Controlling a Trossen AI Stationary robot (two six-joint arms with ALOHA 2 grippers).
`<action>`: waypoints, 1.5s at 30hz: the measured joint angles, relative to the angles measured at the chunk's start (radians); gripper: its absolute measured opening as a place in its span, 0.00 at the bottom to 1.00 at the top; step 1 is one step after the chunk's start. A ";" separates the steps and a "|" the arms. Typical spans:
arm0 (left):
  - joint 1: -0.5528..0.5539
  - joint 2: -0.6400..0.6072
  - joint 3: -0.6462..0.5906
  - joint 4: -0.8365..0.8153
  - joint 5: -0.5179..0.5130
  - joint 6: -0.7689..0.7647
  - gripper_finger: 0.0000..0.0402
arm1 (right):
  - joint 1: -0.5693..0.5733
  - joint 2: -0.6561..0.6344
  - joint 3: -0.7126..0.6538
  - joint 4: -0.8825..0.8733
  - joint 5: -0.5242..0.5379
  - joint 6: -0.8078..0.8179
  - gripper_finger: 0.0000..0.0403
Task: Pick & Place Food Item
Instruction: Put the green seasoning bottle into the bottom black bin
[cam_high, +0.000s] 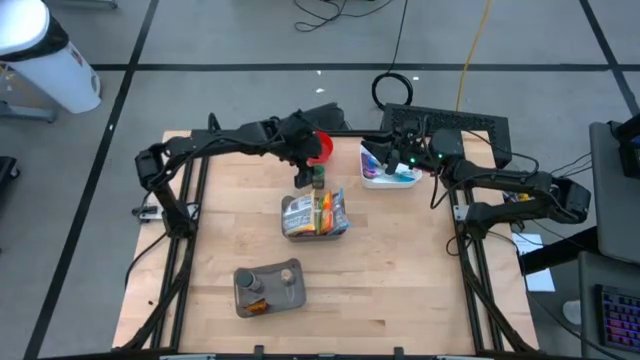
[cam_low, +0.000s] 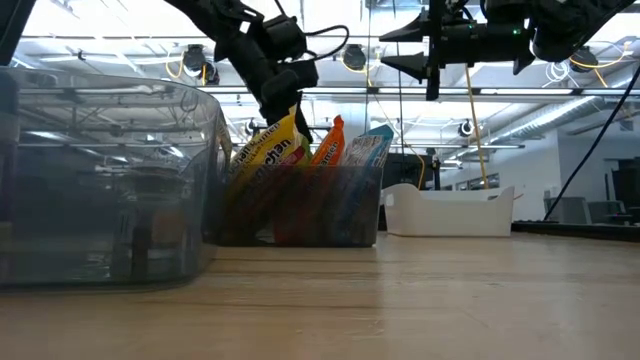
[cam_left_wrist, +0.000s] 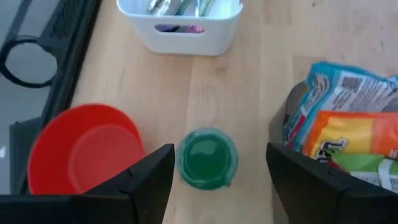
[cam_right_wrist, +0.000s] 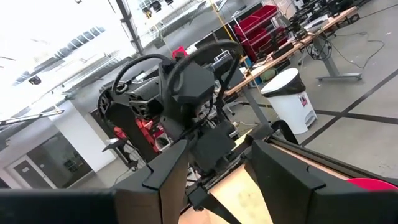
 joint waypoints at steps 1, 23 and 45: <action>0.000 0.005 0.000 -0.003 0.001 0.000 0.64 | 0.000 0.000 0.000 0.000 0.000 0.000 0.42; -0.001 0.094 0.001 0.041 -0.013 0.018 0.66 | 0.000 -0.001 0.000 -0.009 -0.001 -0.001 0.42; 0.006 0.093 0.079 -0.015 -0.036 0.042 0.66 | -0.003 0.000 0.000 -0.036 -0.001 -0.020 0.42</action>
